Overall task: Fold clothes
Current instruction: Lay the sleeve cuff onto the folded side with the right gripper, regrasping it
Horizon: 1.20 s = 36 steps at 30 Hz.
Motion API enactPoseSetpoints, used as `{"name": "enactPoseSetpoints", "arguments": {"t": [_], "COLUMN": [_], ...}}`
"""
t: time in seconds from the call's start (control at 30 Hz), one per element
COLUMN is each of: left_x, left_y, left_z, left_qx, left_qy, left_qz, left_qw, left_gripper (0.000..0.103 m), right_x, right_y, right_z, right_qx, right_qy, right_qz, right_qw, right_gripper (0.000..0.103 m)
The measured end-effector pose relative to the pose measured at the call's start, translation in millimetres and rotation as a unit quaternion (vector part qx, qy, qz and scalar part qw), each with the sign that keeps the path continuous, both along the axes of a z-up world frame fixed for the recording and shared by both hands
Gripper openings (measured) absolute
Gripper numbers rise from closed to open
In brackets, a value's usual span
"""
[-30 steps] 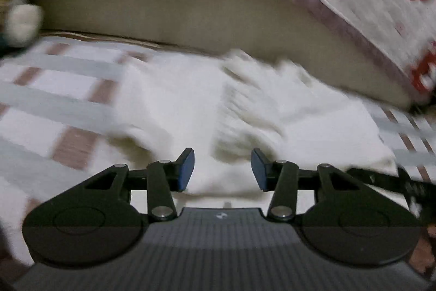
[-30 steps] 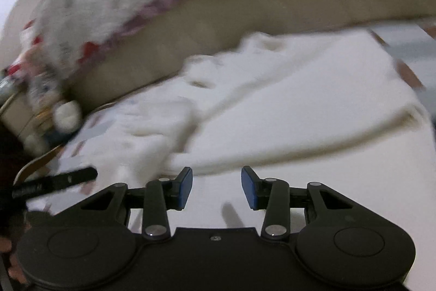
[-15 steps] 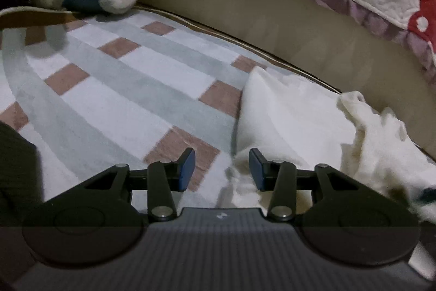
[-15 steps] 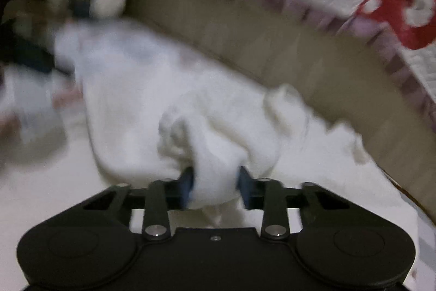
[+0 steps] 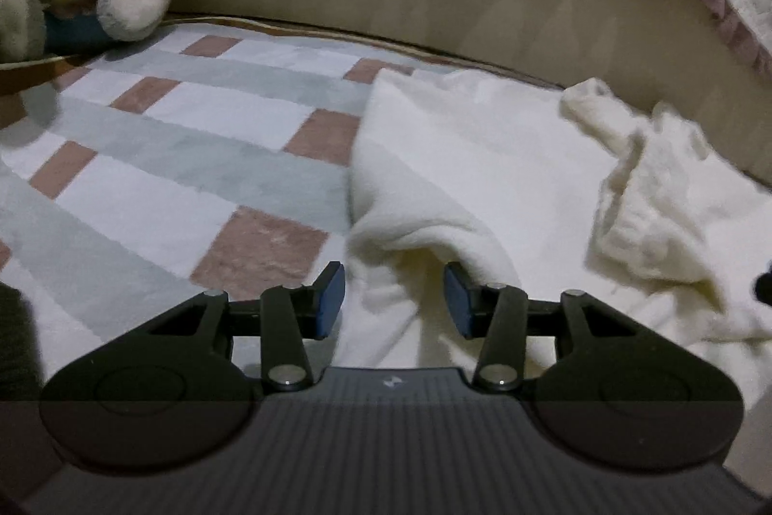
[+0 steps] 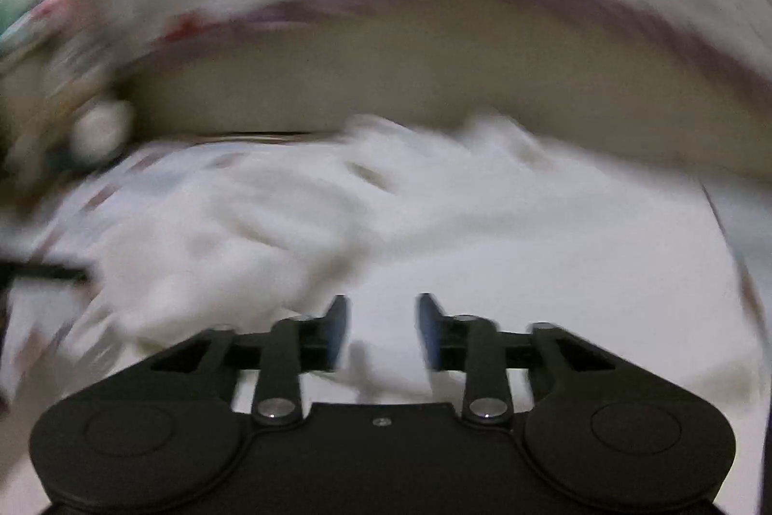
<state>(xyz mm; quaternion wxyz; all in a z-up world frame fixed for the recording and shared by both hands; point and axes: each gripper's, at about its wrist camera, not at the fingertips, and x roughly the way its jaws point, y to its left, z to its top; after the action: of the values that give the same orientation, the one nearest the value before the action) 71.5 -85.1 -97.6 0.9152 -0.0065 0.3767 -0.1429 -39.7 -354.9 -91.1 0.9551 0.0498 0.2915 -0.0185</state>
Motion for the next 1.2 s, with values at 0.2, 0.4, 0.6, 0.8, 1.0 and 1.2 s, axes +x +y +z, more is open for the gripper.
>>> {"name": "enactPoseSetpoints", "arguments": {"t": [0.2,0.4,0.6,0.8,1.0,1.2], "left_x": [0.7,5.3,4.6,9.0,12.5,11.5], "left_y": [-8.7,-9.7,-6.3,15.3,13.9,22.3], "left_z": [2.9,-5.5,-8.9,1.1,0.7,13.1], "left_qx": [0.014,0.002,-0.029,-0.132,-0.136,-0.155], "left_qy": [-0.038,-0.011,-0.004,0.038,0.057,0.019], "left_qz": [-0.039,-0.025,-0.001,0.016,0.002,0.012], "left_qw": [0.9984,0.9996,0.9996,0.9904,0.989,0.9877], "left_gripper": [0.038,0.036,0.033,0.035,0.036,0.034], "right_x": [41.3,98.3,55.1,-0.4,0.8,-1.8], "right_y": [58.0,73.9,26.4,-52.5,-122.0,-158.4], "right_z": [18.0,-10.9,49.9,40.1,-15.7,-12.6], "right_qx": [-0.053,-0.161,-0.081,-0.016,0.194,0.323], "right_qy": [-0.01,0.086,-0.027,-0.02,0.103,0.072], "right_qz": [0.142,0.184,0.111,0.005,-0.097,-0.123], "right_qw": [0.988,0.966,0.99,1.0,0.971,0.936], "right_gripper": [0.065,0.065,0.01,0.019,0.045,0.062]}}
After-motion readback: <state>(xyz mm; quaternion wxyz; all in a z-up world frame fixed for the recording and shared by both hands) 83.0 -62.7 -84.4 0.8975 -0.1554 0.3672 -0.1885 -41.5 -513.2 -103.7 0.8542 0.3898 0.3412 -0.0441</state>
